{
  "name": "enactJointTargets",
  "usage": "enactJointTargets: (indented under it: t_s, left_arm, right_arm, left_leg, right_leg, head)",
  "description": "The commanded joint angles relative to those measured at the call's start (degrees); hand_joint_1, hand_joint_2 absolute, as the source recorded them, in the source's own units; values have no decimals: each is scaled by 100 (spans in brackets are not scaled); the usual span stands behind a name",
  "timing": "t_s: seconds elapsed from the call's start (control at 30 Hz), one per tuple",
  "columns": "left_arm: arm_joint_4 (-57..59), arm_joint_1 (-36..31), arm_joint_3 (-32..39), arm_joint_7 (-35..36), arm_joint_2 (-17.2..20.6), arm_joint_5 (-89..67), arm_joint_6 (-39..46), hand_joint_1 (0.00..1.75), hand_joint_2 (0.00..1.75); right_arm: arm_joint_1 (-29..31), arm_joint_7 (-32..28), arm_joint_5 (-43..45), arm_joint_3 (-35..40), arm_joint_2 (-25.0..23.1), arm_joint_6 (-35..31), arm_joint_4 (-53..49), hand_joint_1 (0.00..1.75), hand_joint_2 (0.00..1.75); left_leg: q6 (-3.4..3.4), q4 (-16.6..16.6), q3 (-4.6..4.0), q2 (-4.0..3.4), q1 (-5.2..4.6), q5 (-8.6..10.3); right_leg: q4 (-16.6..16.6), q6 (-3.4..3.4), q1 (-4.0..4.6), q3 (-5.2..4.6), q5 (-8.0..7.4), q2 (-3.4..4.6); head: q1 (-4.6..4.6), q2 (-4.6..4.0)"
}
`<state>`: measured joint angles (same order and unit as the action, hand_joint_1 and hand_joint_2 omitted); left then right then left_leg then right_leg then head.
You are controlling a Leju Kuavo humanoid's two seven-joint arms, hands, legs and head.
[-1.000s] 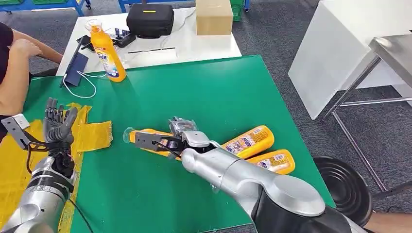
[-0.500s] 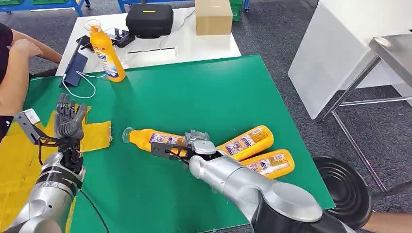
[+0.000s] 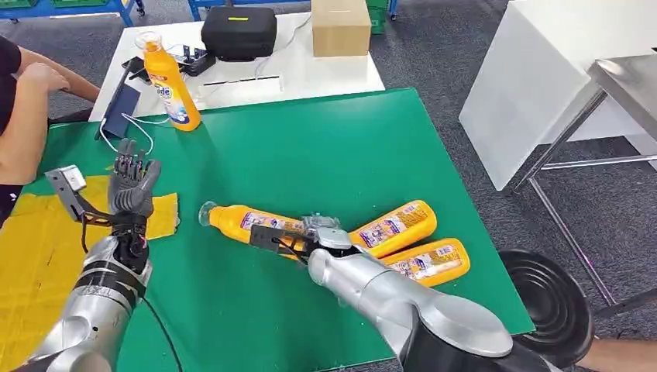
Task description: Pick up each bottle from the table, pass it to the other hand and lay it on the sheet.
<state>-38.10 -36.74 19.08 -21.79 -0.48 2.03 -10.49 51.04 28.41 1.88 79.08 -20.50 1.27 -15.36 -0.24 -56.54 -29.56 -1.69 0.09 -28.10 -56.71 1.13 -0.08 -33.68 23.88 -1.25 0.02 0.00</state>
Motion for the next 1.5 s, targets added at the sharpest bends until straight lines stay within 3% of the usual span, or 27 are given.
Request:
enactJointTargets:
  t_s: [0.03,0.43,0.47,0.5,0.73,0.87,1.0,1.1,1.23,1.27,1.3,1.33,1.43,1.5]
  left_arm:
    - [7,-147,-260,53,-151,91,-23,0,175]
    - [58,-88,-347,-4,-112,148,34,0,175]
    - [23,-48,-340,-16,-106,150,52,0,175]
    - [-146,110,-282,-70,-78,206,99,0,175]
    - [-278,221,-249,-84,-53,246,41,0,175]
    - [-879,676,5,-154,-8,388,288,0,175]
    - [-1541,1200,294,-111,29,517,271,0,175]
    - [-1700,1368,344,-62,2,537,234,0,175]
    - [-1755,1445,348,-31,0,581,180,0,175]
    - [-1823,1541,355,31,-5,674,83,0,175]
    - [-2374,2287,357,428,-17,1405,-586,0,175]
    - [-2604,2590,350,623,-13,1809,-883,0,175]
    - [-3350,3529,80,1132,27,3056,-1835,0,175]
    - [-3564,3751,-70,1195,40,3383,-2103,0,175]
  right_arm:
    - [73,-60,33,-196,50,-35,482,175,175]
    - [215,-347,45,-296,50,-409,345,175,175]
    - [228,-477,44,-326,50,-604,295,175,175]
    - [317,-963,77,-481,50,-1216,163,175,175]
    - [421,-849,86,-507,50,-1132,87,175,175]
    - [698,-2054,161,-1036,50,-2423,-320,175,175]
    - [948,-2371,211,-1429,50,-2536,-702,175,175]
    - [865,-2842,151,-1731,50,-2791,-916,175,175]
    - [815,-2994,151,-1819,50,-2859,-1012,175,175]
    - [758,-3139,127,-1886,50,-2950,-1105,175,175]
    - [308,-3759,-84,-2123,50,-3327,-1865,175,175]
    - [165,-3934,-178,-2139,50,-3390,-2088,175,175]
    - [-168,-3861,-429,-1980,50,-3160,-2623,175,175]
    - [-238,-3824,-377,-1887,50,-2961,-2694,175,175]
  left_leg:
    - [0,-1,-2,19,1,3]
    - [0,-9,4,38,15,1]
    - [0,-8,2,24,9,1]
    - [0,-4,0,15,4,2]
    - [-1,-4,-1,8,5,1]
    - [0,-12,-8,-3,5,-5]
    - [-1,-9,-13,-25,3,-6]
    - [-2,-7,-8,-9,6,-6]
    - [-3,-9,-6,-8,8,-8]
    - [-1,-3,-9,-8,3,-2]
    - [-1,-2,-4,-6,6,-4]
    - [0,8,13,-29,8,-10]
    - [0,15,15,-29,5,-7]
    - [-2,17,21,-41,6,-16]
  right_leg:
    - [1,1,0,4,0,-9]
    - [5,2,12,19,-2,-5]
    - [0,2,7,12,-2,-1]
    - [0,1,2,6,-2,0]
    - [-3,0,2,4,0,0]
    - [-10,3,1,-5,-1,20]
    - [-13,1,-3,-14,-2,33]
    - [-10,0,2,-7,2,21]
    - [-10,0,4,-5,3,24]
    - [-6,1,0,-8,0,15]
    - [-3,1,3,-4,0,17]
    - [5,3,2,8,-2,47]
    - [10,2,0,9,0,40]
    - [10,2,0,12,2,56]
  head:
    - [0,0]
    - [2,0]
    - [2,0]
    - [2,0]
    - [2,0]
    - [2,0]
    - [2,0]
    - [2,0]
    - [2,0]
    - [2,0]
    - [2,0]
    - [2,0]
    - [2,0]
    - [2,0]
